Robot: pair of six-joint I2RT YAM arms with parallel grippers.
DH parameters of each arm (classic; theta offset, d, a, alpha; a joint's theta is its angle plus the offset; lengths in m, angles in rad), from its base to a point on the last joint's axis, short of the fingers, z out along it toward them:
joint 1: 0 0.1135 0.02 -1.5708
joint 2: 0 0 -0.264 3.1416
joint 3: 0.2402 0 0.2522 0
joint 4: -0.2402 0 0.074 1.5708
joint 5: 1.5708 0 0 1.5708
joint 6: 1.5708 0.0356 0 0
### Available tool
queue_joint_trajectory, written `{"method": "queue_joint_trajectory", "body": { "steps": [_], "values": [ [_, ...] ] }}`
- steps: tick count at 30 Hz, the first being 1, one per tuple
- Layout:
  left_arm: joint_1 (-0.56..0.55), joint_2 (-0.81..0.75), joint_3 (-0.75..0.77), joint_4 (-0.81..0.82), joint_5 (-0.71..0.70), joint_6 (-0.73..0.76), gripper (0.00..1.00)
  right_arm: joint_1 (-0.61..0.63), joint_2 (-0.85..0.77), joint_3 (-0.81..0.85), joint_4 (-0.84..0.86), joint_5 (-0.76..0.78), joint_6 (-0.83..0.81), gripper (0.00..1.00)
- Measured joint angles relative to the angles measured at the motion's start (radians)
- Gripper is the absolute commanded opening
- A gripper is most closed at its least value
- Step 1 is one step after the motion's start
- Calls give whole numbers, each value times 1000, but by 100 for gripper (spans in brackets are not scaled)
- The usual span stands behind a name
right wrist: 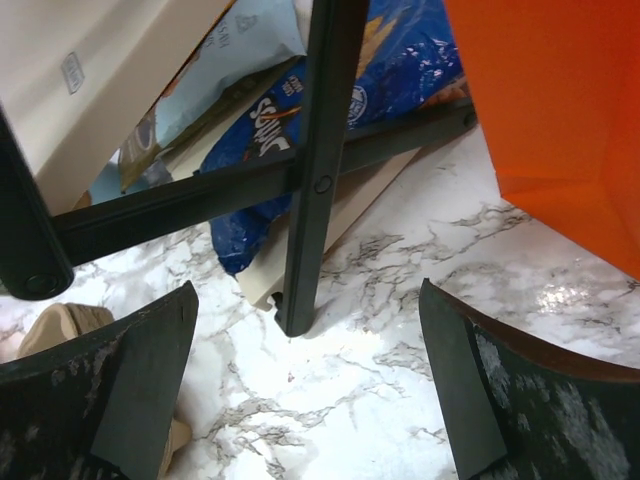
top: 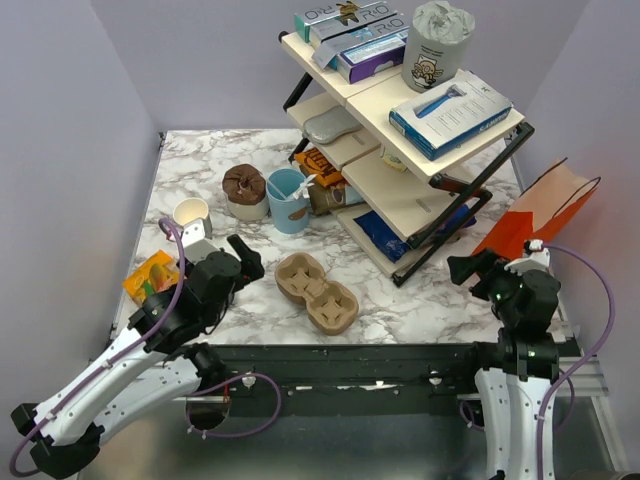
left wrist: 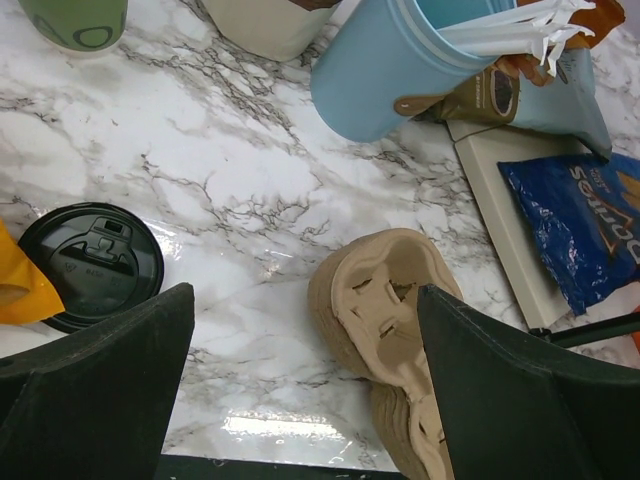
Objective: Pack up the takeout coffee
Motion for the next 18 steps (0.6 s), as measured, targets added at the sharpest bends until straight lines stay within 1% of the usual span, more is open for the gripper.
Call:
{"method": "queue_joint_trajectory", "body": {
  "steps": [9, 13, 18],
  "values": [
    [0, 7, -7, 0, 0, 2, 99, 0, -5, 0, 4, -147, -32, 100],
    [0, 23, -12, 4, 0, 12, 99, 0, 8, 6, 25, -254, -37, 100],
    [0, 40, -24, 15, 2, 20, 99, 0, 56, 48, 92, -380, -32, 100]
  ]
}}
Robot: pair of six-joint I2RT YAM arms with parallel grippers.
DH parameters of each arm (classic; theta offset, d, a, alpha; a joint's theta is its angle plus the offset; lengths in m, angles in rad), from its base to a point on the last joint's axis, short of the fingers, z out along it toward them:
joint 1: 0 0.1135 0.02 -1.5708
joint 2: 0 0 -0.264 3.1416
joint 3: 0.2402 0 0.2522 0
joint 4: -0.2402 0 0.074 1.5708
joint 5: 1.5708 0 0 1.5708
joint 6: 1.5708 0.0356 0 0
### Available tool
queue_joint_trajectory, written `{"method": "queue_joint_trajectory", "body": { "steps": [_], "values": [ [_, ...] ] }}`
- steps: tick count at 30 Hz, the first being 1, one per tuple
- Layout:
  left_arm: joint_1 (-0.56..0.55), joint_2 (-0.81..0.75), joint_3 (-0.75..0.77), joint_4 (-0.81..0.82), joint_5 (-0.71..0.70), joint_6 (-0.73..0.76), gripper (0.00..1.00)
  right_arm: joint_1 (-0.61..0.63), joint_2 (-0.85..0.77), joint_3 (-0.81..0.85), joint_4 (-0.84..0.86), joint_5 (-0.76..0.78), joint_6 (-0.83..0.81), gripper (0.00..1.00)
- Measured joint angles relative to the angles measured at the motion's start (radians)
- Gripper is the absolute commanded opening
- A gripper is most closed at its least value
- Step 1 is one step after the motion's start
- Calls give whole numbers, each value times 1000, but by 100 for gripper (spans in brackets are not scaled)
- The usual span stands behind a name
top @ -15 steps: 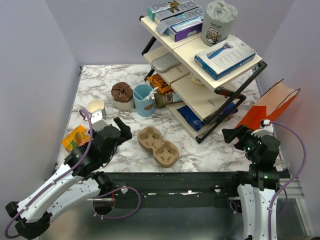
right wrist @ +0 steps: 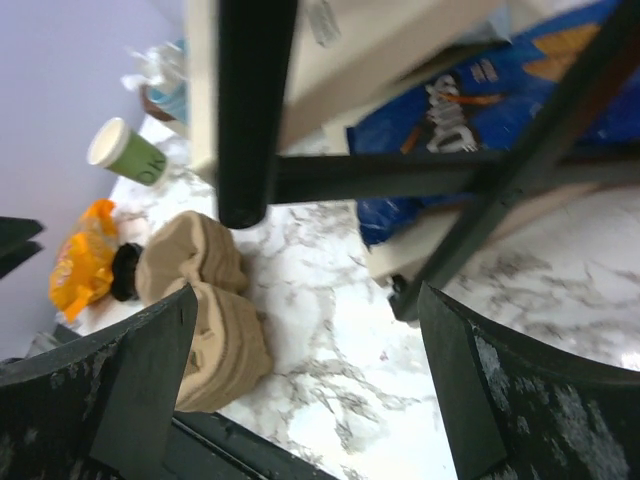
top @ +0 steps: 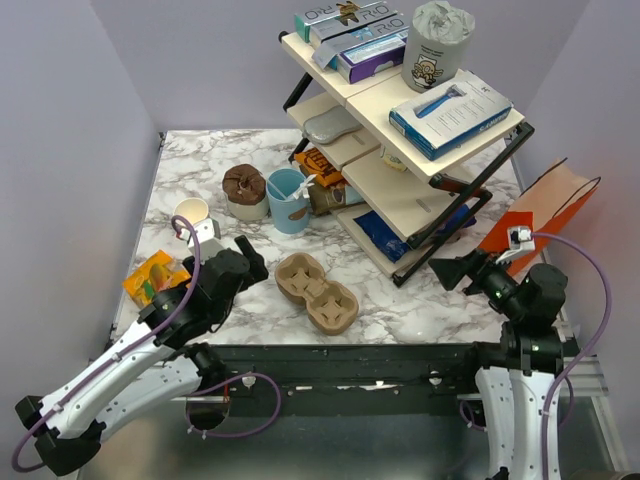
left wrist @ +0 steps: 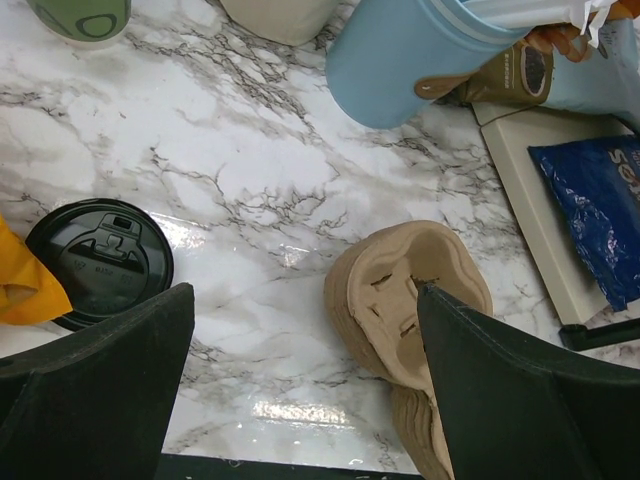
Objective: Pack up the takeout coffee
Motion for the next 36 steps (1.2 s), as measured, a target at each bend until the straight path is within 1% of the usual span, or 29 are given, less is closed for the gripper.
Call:
{"method": "queue_joint_trajectory", "body": {
  "steps": [7, 11, 15, 18, 19, 20, 22, 23, 25, 29, 32, 36],
  "values": [
    [0, 3, -4, 23, 6, 8, 99, 0, 68, 77, 173, -77, 83, 98],
    [0, -1, -4, 39, 8, 16, 99, 1, 148, 107, 242, -69, 122, 95],
    [0, -1, -4, 45, 8, 18, 99, 37, 209, 113, 286, -7, 137, 89],
    [0, -1, -4, 56, 8, 21, 99, 112, 273, 129, 317, 75, 130, 80],
    [0, 0, -4, 59, 8, 23, 99, 154, 303, 140, 325, 124, 126, 73],
    [0, 1, -4, 60, 8, 24, 99, 201, 336, 153, 332, 175, 117, 69],
    [0, 7, -3, 60, 8, 25, 99, 292, 398, 176, 336, 294, 106, 64],
    [0, 10, -2, 60, 8, 25, 99, 317, 422, 181, 338, 333, 103, 59],
    [0, 12, -2, 60, 7, 26, 99, 349, 453, 182, 343, 404, 103, 56],
    [0, 21, 5, 69, 6, 32, 99, 364, 466, 182, 344, 518, 116, 39],
    [3, 49, 32, 87, 6, 47, 99, 378, 471, 185, 343, 562, 153, 32],
    [43, 155, 122, 122, 8, 76, 99, 380, 509, 214, 322, 615, 159, 24]
  ]
}}
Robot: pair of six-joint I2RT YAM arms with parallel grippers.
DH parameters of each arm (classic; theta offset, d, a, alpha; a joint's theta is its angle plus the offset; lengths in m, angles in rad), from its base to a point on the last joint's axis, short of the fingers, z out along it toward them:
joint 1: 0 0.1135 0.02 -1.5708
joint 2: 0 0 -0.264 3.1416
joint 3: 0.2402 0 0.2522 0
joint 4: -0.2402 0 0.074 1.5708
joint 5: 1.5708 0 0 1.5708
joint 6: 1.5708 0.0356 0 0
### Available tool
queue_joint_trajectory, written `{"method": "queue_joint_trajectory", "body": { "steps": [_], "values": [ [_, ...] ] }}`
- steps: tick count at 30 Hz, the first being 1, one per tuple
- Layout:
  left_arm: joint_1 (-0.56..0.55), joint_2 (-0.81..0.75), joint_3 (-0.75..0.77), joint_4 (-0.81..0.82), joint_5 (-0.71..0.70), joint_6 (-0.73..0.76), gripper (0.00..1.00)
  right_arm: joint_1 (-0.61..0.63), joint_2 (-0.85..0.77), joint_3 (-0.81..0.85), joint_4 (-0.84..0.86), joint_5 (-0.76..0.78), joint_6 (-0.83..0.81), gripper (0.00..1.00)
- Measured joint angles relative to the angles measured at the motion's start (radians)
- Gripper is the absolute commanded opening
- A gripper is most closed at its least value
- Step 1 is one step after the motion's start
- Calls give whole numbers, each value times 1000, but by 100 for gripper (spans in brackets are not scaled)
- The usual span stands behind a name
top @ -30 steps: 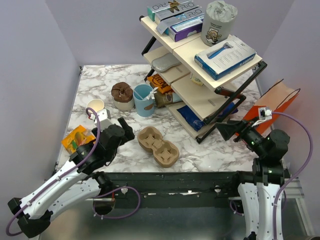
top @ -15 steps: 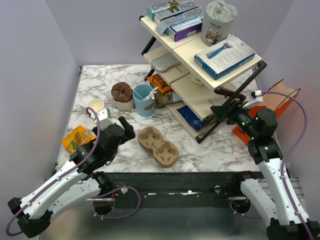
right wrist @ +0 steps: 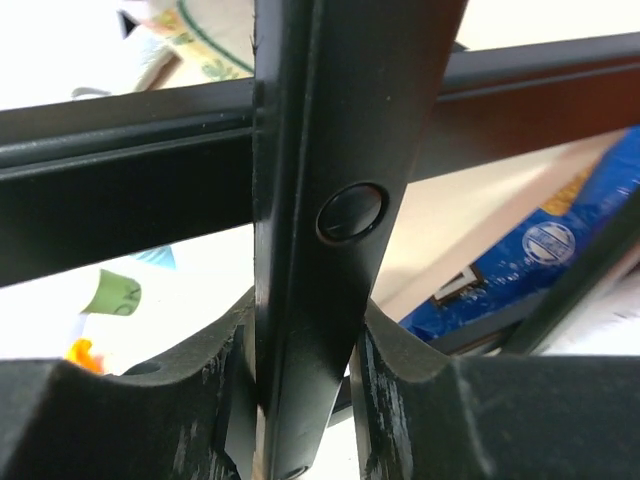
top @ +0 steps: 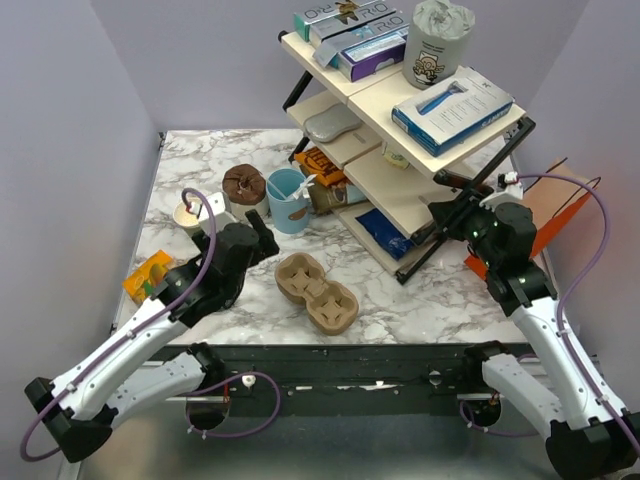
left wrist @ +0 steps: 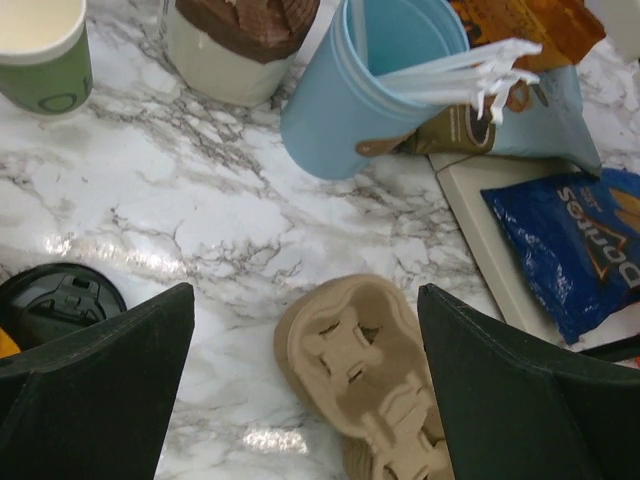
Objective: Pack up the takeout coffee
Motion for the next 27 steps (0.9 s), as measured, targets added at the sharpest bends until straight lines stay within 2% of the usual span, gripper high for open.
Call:
{"method": "queue_joint_trajectory", "body": {
  "steps": [2, 8, 12, 17, 20, 27],
  "values": [
    [36, 55, 42, 33, 13, 25, 99, 0, 31, 26, -14, 34, -6, 22],
    [266, 249, 183, 189, 174, 139, 99, -49, 156, 118, -31, 77, -38, 16],
    [442, 386, 277, 333, 393, 229, 99, -102, 188, 135, -25, 36, -48, 14],
    [594, 609, 421, 557, 689, 362, 99, -177, 218, 160, -32, -75, -80, 11],
    [646, 779, 545, 661, 866, 461, 99, -243, 251, 185, -40, -158, -120, 8],
    [659, 1210, 979, 730, 1090, 569, 99, -283, 283, 215, -57, -251, -177, 8]
  ]
}}
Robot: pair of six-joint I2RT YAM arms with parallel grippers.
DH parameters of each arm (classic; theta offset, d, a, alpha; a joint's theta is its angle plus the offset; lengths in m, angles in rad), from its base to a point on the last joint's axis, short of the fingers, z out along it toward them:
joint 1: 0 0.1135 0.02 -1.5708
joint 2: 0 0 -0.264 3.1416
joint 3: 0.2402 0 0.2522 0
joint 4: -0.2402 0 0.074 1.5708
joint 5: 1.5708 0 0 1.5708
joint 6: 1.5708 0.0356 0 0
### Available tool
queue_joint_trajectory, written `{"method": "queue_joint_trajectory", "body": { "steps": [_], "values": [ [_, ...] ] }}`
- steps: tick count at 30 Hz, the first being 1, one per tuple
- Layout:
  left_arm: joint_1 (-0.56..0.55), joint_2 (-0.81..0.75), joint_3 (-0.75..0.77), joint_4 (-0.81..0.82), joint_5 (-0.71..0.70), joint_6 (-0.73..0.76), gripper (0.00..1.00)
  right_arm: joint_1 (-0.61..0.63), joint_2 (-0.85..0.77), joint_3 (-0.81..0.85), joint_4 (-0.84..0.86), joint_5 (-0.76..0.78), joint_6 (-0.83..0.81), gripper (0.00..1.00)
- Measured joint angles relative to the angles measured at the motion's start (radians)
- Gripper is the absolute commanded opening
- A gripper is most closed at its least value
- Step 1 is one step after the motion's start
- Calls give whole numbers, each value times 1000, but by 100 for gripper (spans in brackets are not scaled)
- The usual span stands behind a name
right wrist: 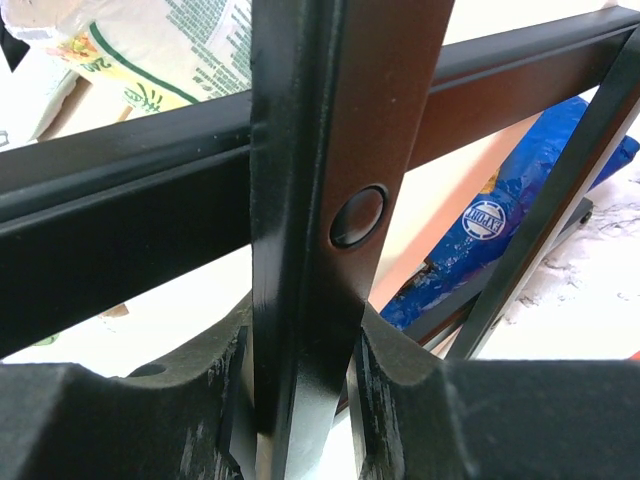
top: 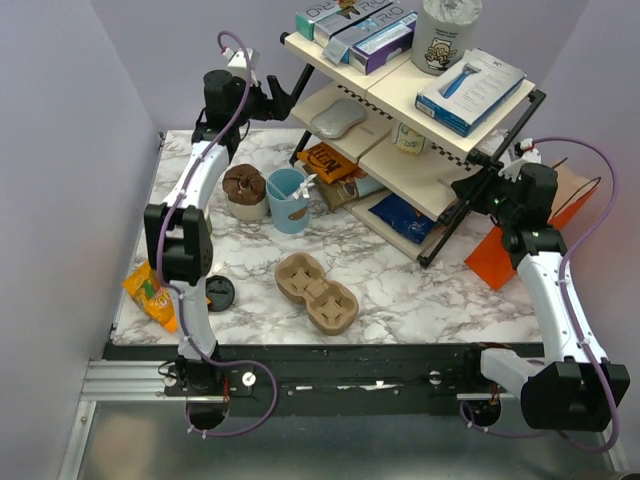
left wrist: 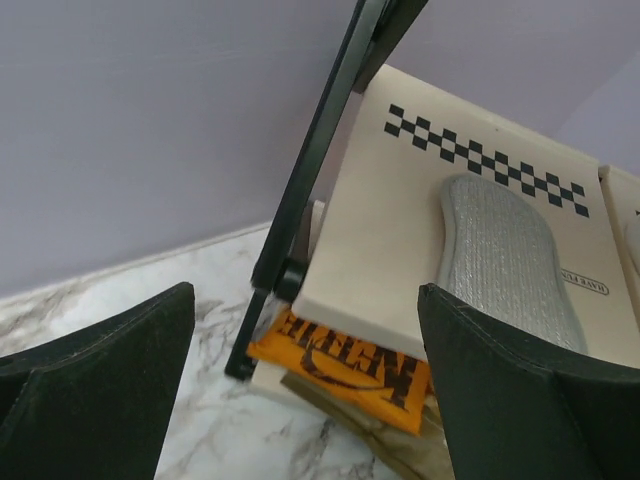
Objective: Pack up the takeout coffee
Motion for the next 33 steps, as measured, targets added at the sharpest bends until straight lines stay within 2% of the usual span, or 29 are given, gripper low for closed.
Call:
{"method": "queue_joint_trajectory", "body": {
  "steps": [4, 7, 9, 11, 14, 15, 17, 18, 20, 23, 25, 28, 33],
  "values": [
    [-5, 172, 150, 51, 55, -10, 99, -2, -1, 0, 0, -4, -4, 8],
    [-16, 277, 249, 69, 44, -5, 97, -3, -2, 0, -1, -9, -6, 8],
    [-26, 315, 289, 69, 16, 16, 90, -3, -2, 0, -1, -11, -8, 8],
    [-53, 353, 341, 65, -44, 70, 86, -4, -2, 0, -1, -12, -10, 8],
    [-118, 403, 428, 57, -142, 142, 69, -6, -2, 0, -1, -17, -10, 7],
    [-135, 411, 441, 58, -170, 163, 57, -6, -2, 0, -1, -18, -10, 7],
    [-153, 413, 443, 58, -251, 195, 43, -13, -4, 0, -4, -17, -12, 7],
    [-153, 413, 441, 61, -264, 198, 30, -14, -4, 0, -5, -19, -12, 7],
    [-141, 413, 431, 79, -286, 199, 22, -13, -4, 0, -3, -21, -13, 7],
    [-137, 399, 386, 126, -258, 263, 0, -14, -6, 0, -3, -18, -15, 6],
    [-136, 369, 320, 177, -248, 299, 0, -16, -6, 0, -2, -9, -20, 5],
    [-142, 285, 163, 263, -304, 304, 0, -17, -1, 3, -3, -4, -29, 3],
    [-137, 103, -105, 311, -390, 298, 0, -22, 72, 63, -14, -5, -64, 1]
  ]
}}
